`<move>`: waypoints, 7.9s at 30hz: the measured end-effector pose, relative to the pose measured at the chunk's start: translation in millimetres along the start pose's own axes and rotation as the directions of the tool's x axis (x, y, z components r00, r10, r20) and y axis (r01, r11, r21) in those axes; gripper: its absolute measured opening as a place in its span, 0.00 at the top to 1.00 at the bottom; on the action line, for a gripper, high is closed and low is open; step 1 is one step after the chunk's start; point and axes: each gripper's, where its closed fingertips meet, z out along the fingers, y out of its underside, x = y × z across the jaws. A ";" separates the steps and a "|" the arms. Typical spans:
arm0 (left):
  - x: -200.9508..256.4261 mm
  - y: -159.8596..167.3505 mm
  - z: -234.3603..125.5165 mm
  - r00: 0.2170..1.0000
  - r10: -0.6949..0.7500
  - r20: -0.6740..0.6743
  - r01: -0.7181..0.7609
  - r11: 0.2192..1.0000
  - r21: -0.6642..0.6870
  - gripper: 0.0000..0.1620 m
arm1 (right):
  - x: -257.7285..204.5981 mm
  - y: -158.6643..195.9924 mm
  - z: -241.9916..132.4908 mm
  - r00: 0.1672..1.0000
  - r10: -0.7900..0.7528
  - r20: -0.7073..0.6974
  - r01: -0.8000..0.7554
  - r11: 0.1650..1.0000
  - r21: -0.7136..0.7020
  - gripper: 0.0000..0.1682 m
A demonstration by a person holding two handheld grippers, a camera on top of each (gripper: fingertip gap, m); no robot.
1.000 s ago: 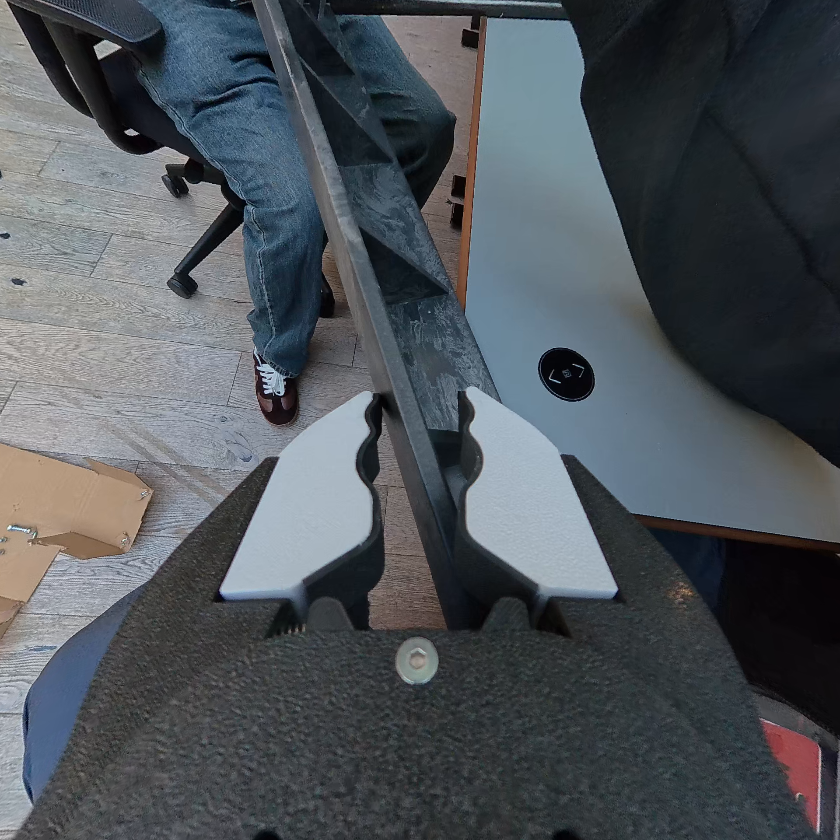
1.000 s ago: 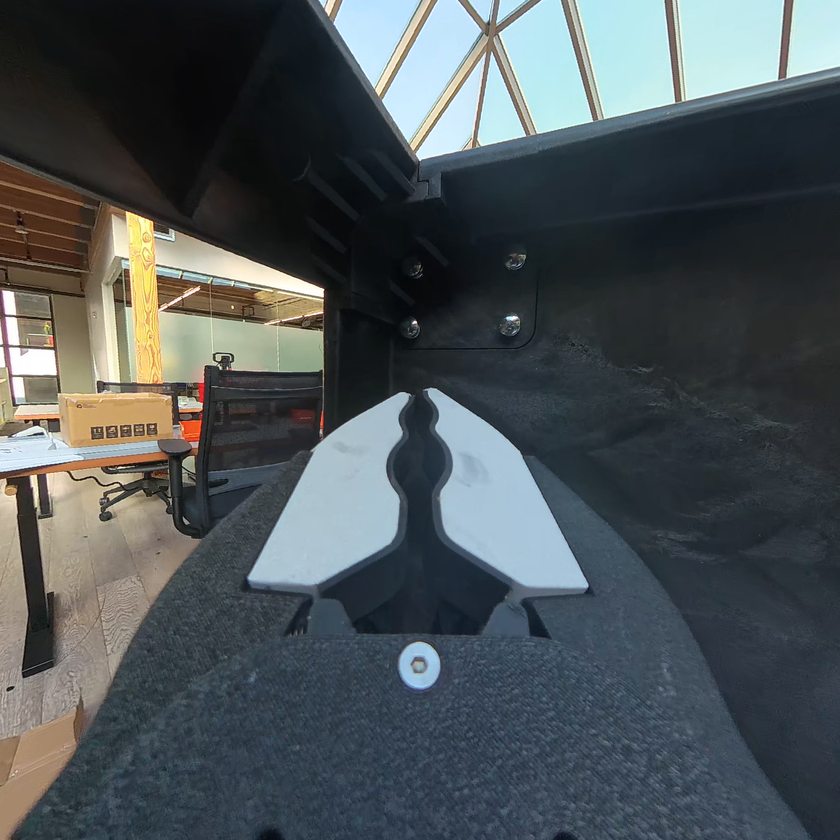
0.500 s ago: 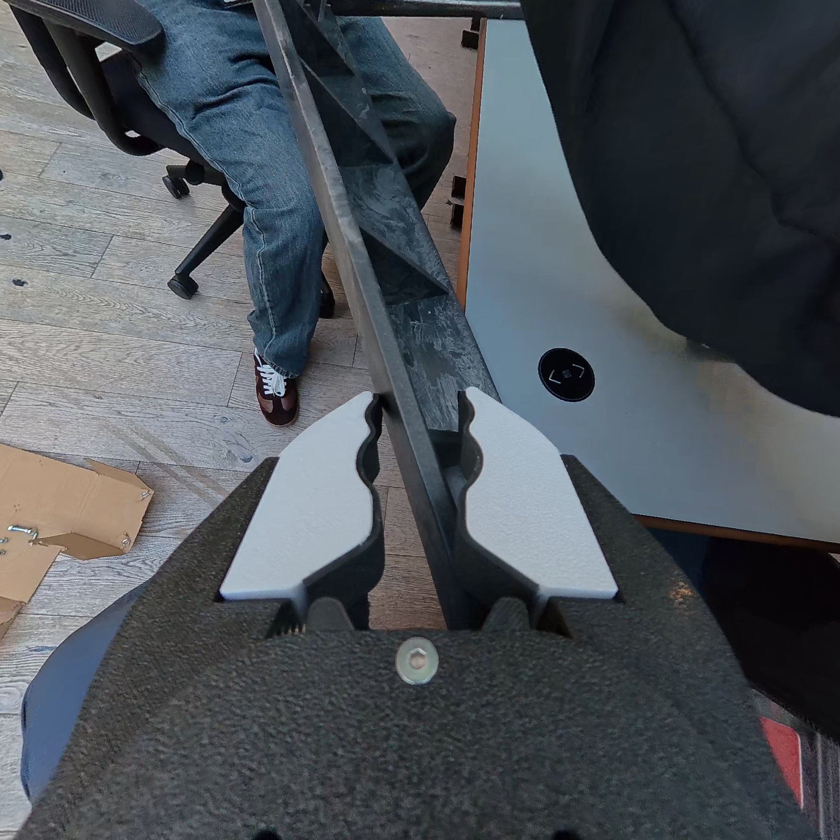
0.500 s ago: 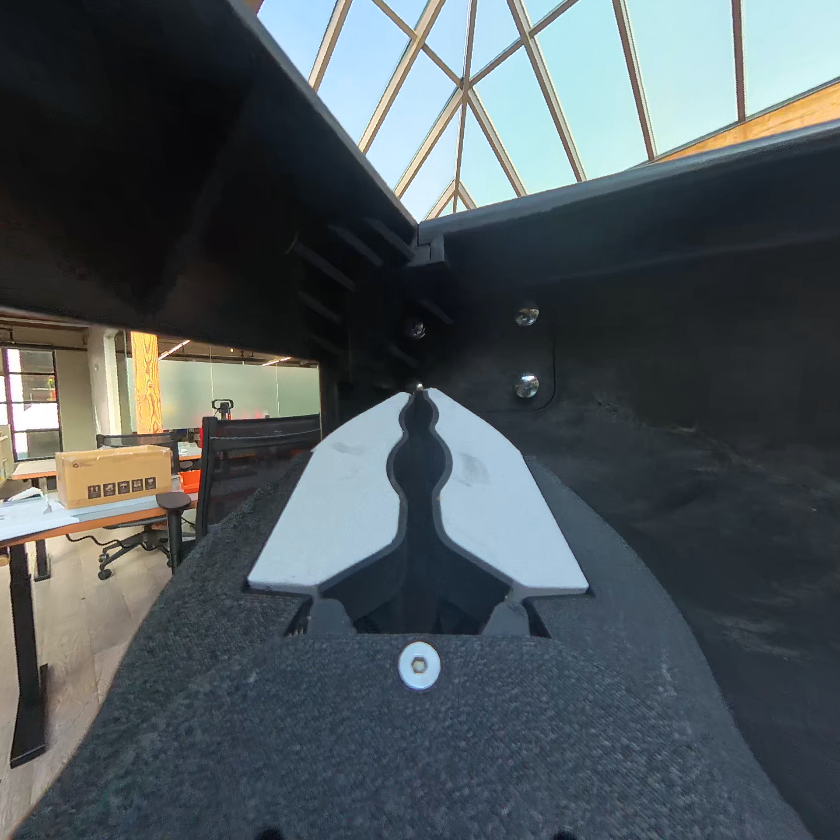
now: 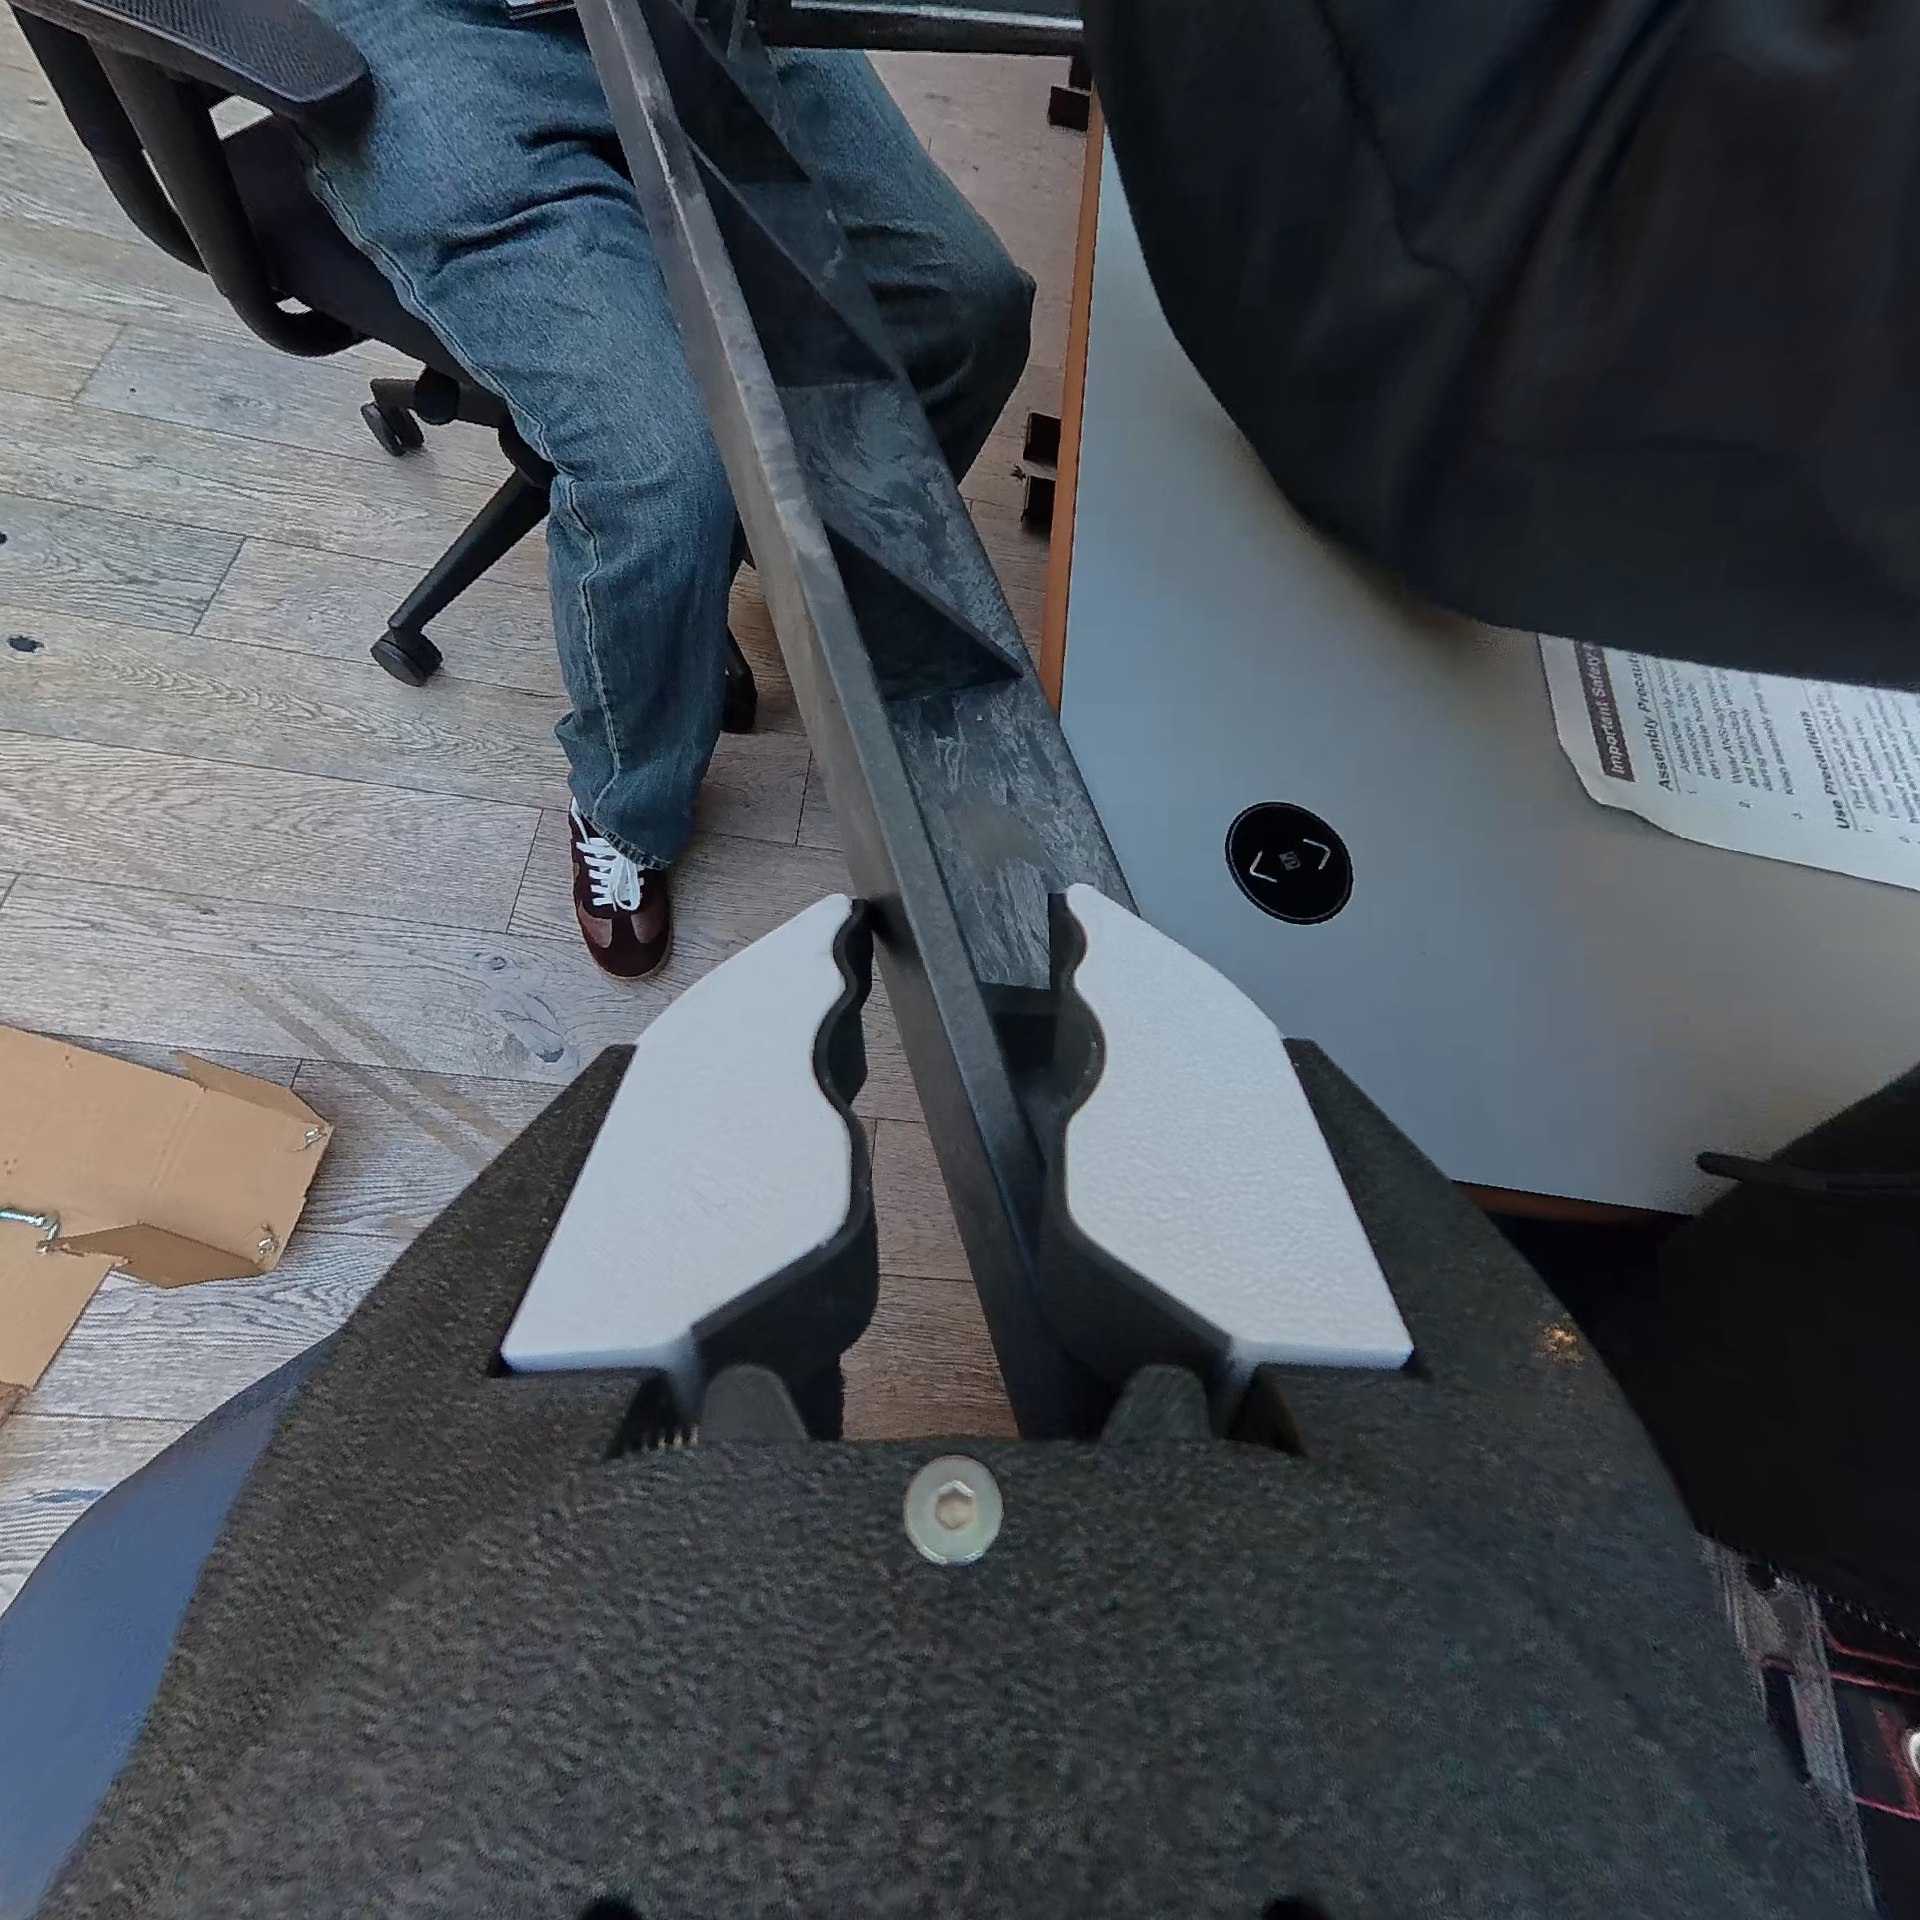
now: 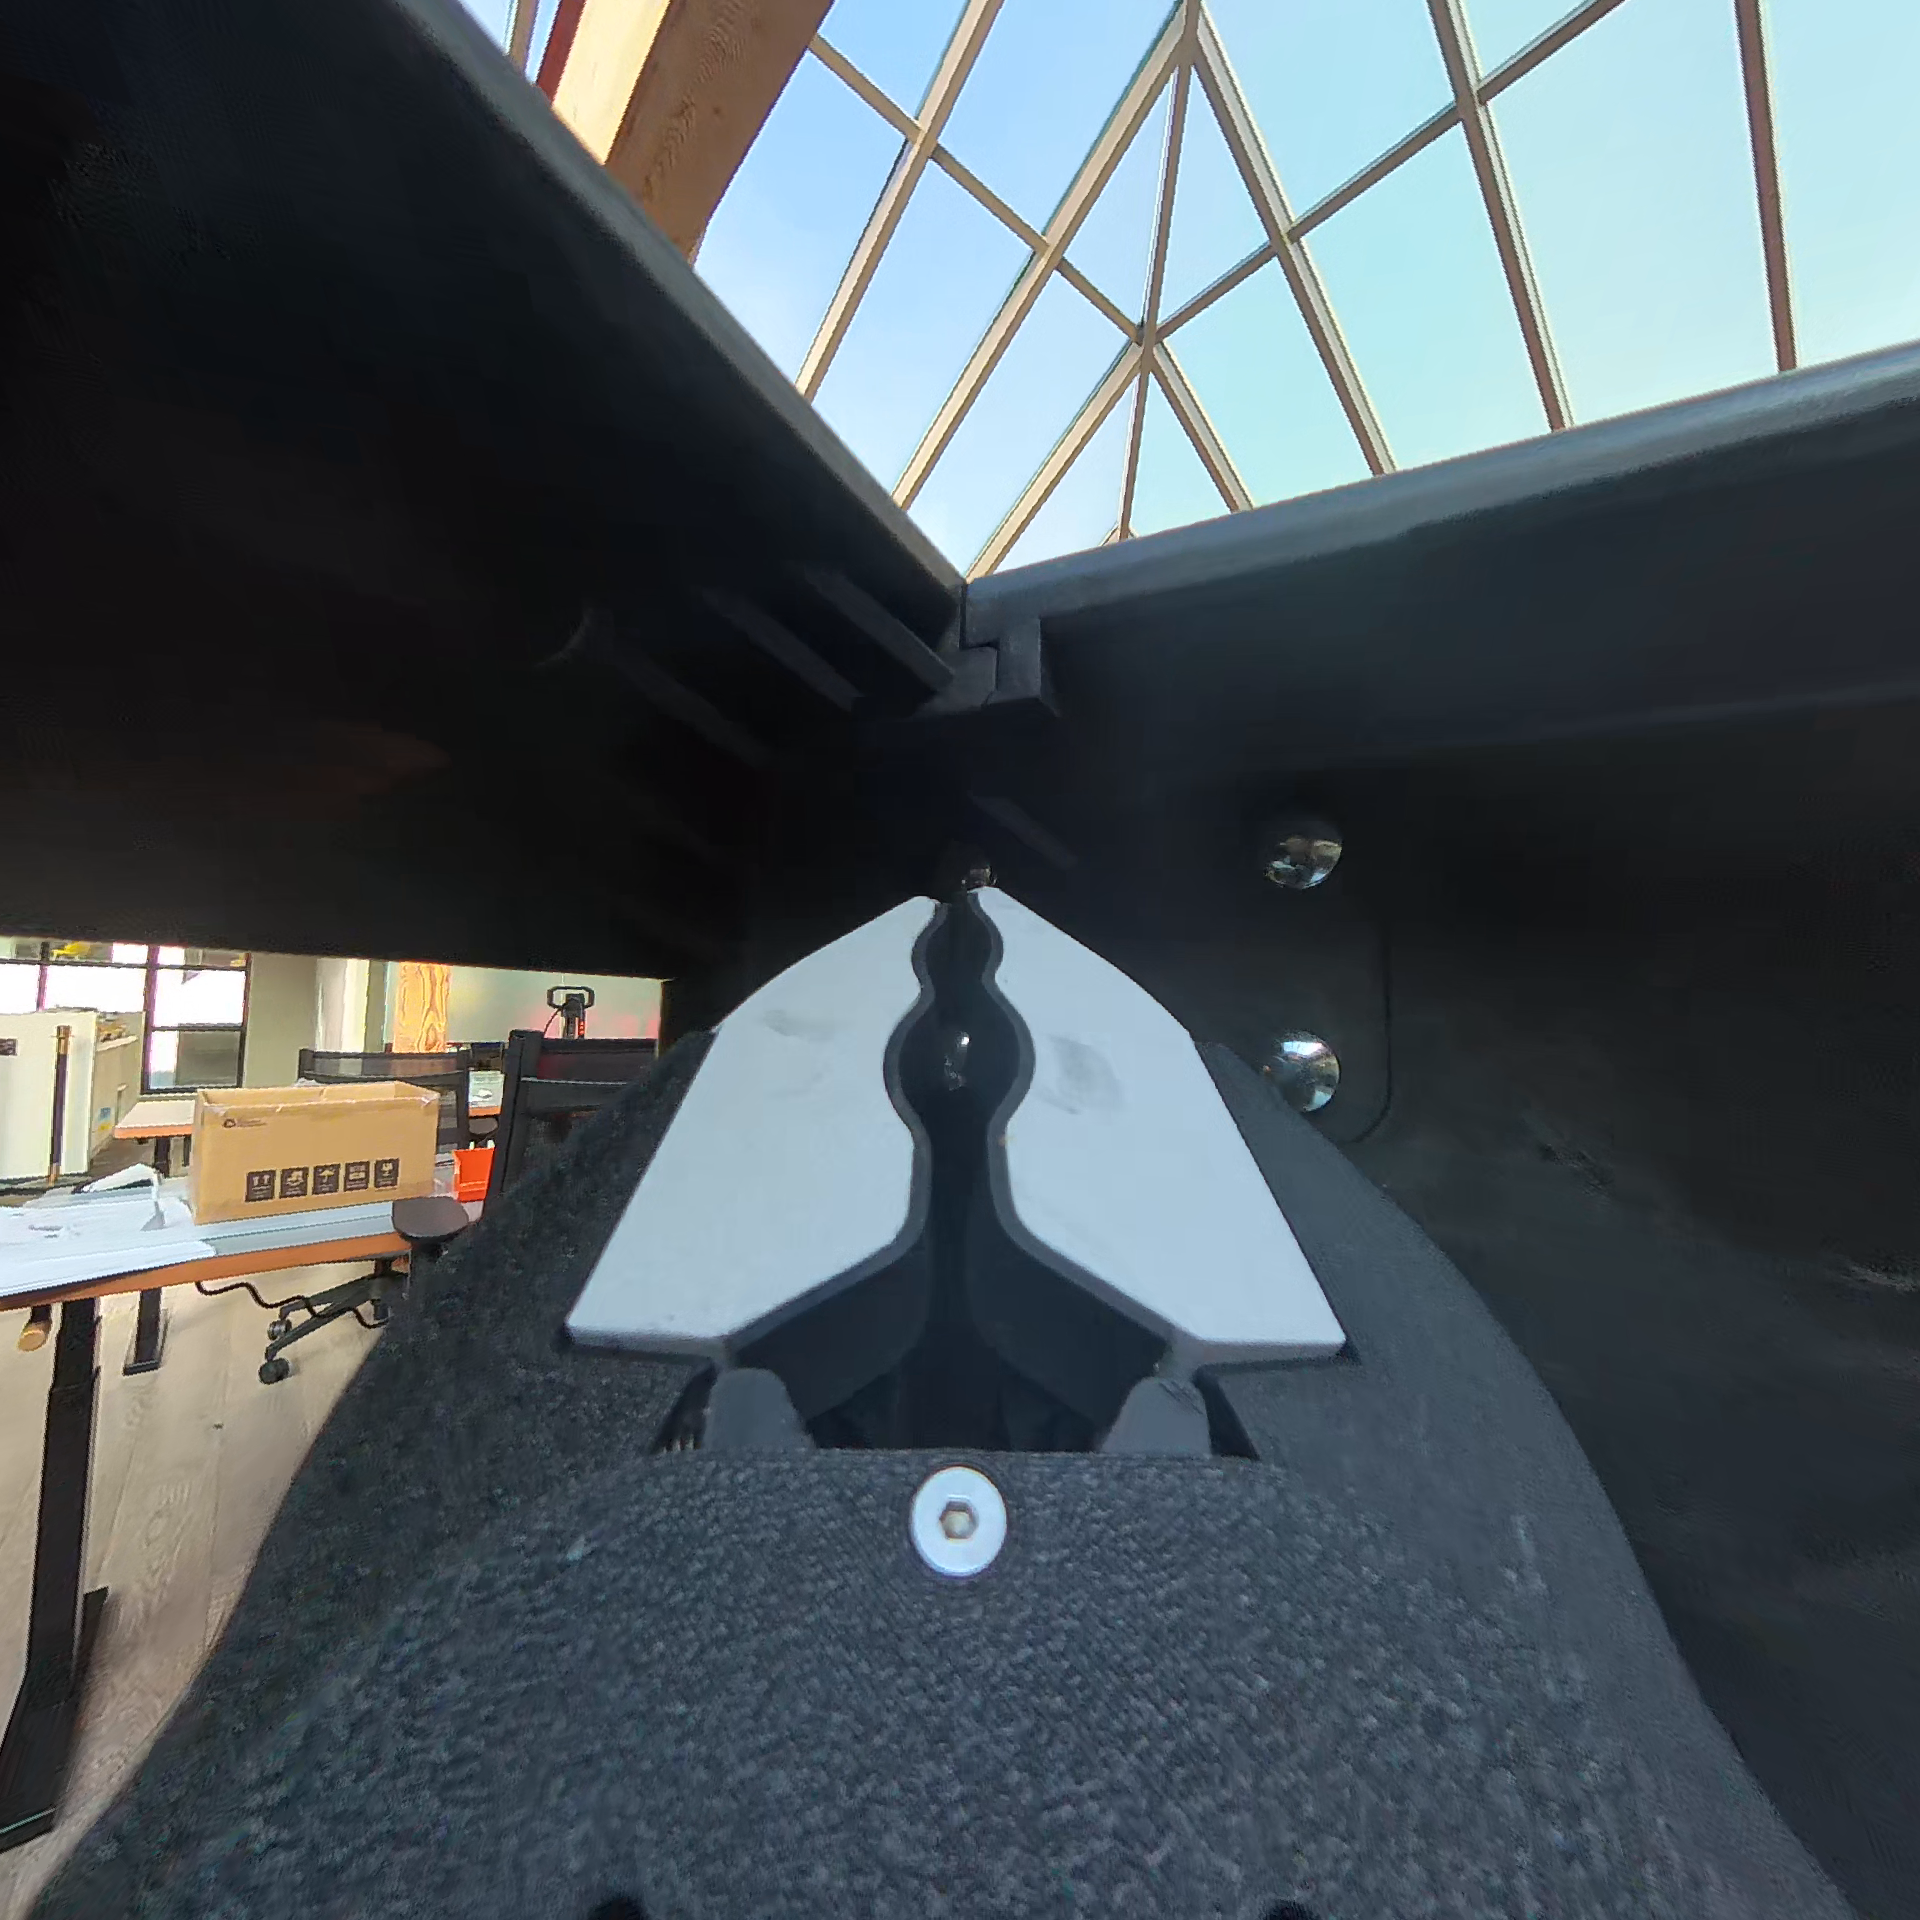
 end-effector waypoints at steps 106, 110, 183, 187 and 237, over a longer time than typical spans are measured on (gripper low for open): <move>-2.1 0.5 1.0 0.999 0.029 0.033 -0.029 1.000 -0.013 0.82 | 67.1 20.5 -6.0 0.895 0.434 0.102 -0.446 0.875 0.187 1.00; -2.1 0.6 1.0 0.999 0.030 0.034 -0.029 0.999 -0.013 0.82 | 62.5 9.7 -17.4 0.910 0.378 0.171 -0.413 0.865 0.286 1.00; -3.8 1.1 3.0 0.992 0.095 0.080 -0.092 0.995 -0.039 0.83 | 24.5 -5.3 9.2 0.851 0.441 0.287 -0.406 0.897 -0.175 1.00; -3.9 1.1 3.1 0.991 0.103 0.087 -0.100 0.994 -0.043 0.83 | 61.2 10.8 17.7 0.823 0.544 0.163 -0.513 0.836 -0.197 1.00; -4.2 1.0 3.8 0.987 0.127 0.100 -0.122 0.991 -0.052 0.84 | 56.2 32.6 -10.3 0.820 0.383 0.425 -0.228 0.900 -0.370 1.00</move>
